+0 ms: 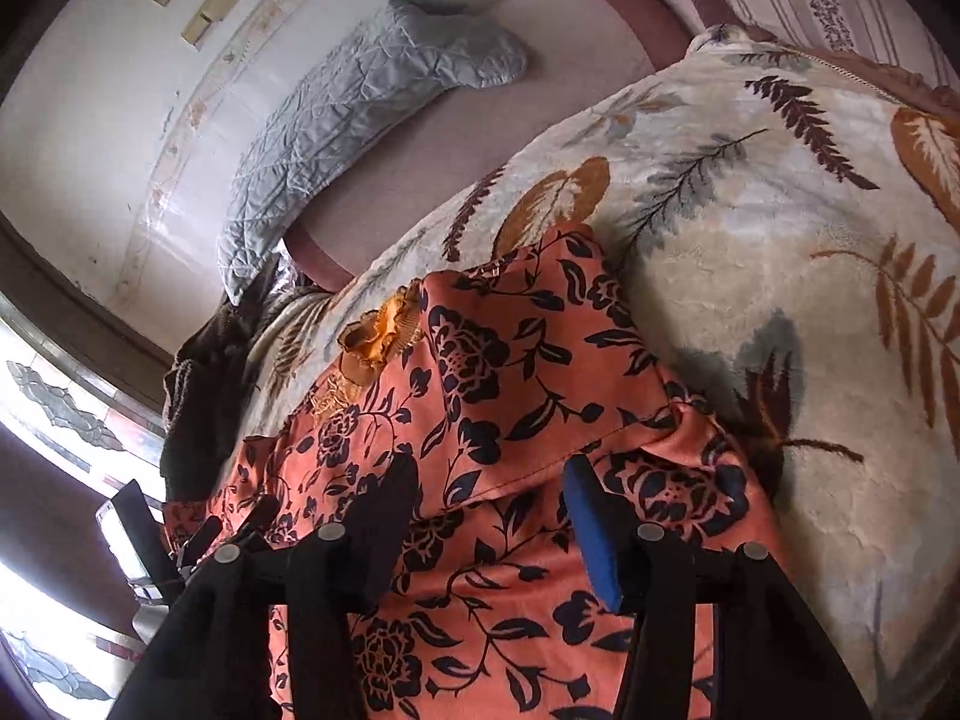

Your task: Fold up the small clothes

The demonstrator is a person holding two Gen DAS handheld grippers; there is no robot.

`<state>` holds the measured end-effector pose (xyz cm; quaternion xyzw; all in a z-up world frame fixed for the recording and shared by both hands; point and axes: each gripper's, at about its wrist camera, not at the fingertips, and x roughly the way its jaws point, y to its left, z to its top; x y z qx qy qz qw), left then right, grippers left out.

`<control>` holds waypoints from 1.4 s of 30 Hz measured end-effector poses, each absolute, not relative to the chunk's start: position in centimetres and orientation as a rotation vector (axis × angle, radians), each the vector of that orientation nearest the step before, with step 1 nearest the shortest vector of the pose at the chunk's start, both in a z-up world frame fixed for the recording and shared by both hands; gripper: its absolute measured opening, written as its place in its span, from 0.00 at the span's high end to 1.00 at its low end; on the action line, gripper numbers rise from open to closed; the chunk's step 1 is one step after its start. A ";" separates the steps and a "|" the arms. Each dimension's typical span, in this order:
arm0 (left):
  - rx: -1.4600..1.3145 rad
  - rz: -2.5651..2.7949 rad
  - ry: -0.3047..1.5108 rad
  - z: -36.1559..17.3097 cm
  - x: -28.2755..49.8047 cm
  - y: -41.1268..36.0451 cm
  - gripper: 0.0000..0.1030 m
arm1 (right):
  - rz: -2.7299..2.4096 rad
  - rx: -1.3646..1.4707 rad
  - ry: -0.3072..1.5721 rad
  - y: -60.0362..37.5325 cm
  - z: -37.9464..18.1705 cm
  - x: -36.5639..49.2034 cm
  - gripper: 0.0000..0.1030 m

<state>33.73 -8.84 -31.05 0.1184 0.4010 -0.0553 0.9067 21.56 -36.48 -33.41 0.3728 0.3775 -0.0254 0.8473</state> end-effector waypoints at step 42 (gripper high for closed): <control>-0.646 0.325 0.865 -33.9 44.2 30.7 0.51 | -0.001 0.520 0.813 -29.6 -32.5 27.6 0.44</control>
